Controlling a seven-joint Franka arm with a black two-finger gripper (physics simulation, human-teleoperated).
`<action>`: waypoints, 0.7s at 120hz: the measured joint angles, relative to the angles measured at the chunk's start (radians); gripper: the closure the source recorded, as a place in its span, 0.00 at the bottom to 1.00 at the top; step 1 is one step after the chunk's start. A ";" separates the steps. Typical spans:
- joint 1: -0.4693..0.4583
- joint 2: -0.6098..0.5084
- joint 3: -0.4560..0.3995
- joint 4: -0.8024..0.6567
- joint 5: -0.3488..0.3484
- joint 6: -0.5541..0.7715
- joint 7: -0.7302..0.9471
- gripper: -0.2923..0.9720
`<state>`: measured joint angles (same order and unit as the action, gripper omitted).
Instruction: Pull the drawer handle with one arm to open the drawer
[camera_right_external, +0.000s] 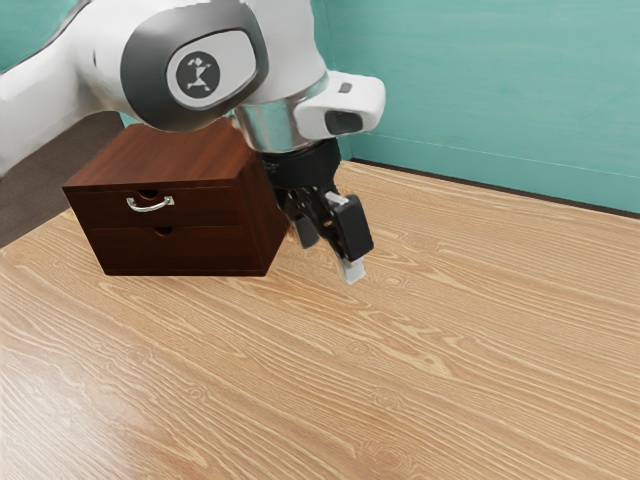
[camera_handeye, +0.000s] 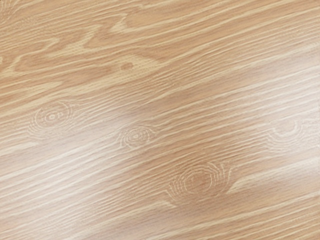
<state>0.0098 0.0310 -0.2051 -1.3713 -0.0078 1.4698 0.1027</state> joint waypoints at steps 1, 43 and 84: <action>-0.007 0.004 0.000 -0.002 0.001 0.003 -0.001 0.25; 0.225 -0.104 0.100 -0.165 0.002 0.016 -0.015 0.25; 0.176 -0.137 0.227 -0.170 -0.097 -0.028 -0.252 0.25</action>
<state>0.1860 -0.1065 0.0224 -1.5414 -0.1051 1.4415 -0.1497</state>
